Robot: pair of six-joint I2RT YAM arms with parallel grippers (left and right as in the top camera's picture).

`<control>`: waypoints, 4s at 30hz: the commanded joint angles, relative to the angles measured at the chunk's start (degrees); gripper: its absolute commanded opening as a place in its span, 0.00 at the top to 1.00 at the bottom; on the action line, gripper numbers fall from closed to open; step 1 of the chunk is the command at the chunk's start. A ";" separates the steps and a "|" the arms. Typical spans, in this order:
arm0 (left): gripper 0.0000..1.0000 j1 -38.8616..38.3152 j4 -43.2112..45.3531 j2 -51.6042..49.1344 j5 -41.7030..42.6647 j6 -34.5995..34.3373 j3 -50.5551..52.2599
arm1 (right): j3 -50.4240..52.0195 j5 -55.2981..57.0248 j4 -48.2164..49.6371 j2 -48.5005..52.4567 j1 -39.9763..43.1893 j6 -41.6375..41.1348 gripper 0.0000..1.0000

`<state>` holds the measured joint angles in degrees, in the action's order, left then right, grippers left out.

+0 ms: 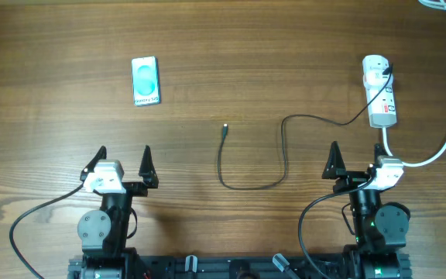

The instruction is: Plug charger to phone and switch on socket

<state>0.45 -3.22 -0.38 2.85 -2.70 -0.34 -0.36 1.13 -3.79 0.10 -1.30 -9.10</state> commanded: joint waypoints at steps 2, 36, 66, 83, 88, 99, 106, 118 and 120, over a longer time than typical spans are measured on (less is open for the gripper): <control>0.00 -1.29 -0.92 0.00 -3.78 -12.70 0.00 | 0.07 -6.95 4.11 1.29 -1.38 1.49 0.00; 0.00 -1.29 -0.92 0.00 -3.78 -12.70 0.00 | 0.07 -6.95 4.11 1.29 -1.38 1.49 0.00; 0.00 -1.29 3.04 0.00 -8.72 -12.70 -0.07 | 0.07 -6.93 4.11 1.29 -1.38 1.49 0.00; 0.00 -1.29 -28.87 -25.86 3.39 -10.73 -61.27 | 0.07 -6.95 4.11 1.29 -1.38 1.49 0.00; 0.00 -1.29 -49.81 -50.73 3.32 -7.93 -92.80 | 0.07 -6.95 4.11 1.29 -1.38 1.46 0.00; 0.00 -1.29 -76.74 -91.41 3.39 -6.73 -130.14 | 0.07 -6.93 4.11 1.29 -1.38 1.46 0.00; 0.00 -1.29 -76.78 -104.96 4.42 -6.71 -130.14 | 0.07 -6.95 4.11 1.29 -1.38 1.49 0.00; 0.52 -1.33 -78.58 -117.04 4.39 -6.73 -129.92 | 0.07 -6.93 4.11 1.29 -1.38 1.46 0.00; 0.60 -1.33 -78.36 -117.18 4.39 -7.06 -129.07 | 0.07 -6.93 4.11 1.29 -1.38 1.46 0.00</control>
<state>-0.64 -81.62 -117.16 6.42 -9.82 -129.19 -0.36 -5.13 0.08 1.30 -2.48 -8.67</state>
